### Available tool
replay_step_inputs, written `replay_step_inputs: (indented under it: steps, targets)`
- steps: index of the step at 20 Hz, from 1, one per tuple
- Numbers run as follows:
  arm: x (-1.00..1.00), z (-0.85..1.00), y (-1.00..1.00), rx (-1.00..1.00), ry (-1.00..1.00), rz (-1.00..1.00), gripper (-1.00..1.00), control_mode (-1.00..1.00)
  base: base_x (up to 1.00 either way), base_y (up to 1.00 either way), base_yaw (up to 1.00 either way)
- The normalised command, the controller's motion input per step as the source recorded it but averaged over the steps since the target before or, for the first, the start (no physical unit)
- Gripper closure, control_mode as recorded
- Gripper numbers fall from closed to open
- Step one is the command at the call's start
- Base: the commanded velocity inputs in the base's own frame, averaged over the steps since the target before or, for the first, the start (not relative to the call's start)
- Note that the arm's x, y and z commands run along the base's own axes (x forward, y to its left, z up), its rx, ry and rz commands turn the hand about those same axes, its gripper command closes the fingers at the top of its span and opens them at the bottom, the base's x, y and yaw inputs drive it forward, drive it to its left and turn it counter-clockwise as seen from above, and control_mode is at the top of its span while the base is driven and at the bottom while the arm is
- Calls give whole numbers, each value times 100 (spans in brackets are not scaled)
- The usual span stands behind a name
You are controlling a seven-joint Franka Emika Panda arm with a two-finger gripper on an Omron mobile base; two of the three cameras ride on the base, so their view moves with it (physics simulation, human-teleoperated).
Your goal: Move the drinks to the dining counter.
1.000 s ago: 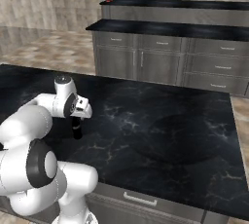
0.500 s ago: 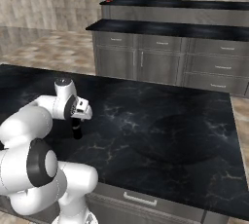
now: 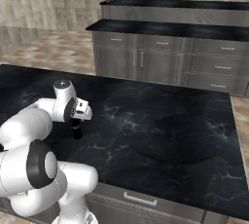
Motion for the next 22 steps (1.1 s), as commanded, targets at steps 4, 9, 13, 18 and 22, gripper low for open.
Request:
replay_step_inputs:
  steps: [4,9,13,18,22]
  targets:
    - [0,-6,0,0,-6,0,-100,-100,0,0,0]
    - [0,-6,0,0,-10,0,-100,-100,0,0,0]
    - [4,-7,0,0,-9,0,-100,-100,0,0,0]
    - [4,-7,0,0,-9,0,-100,-100,0,0,0]
    - [5,-7,0,0,-8,0,-100,-100,0,0,0]
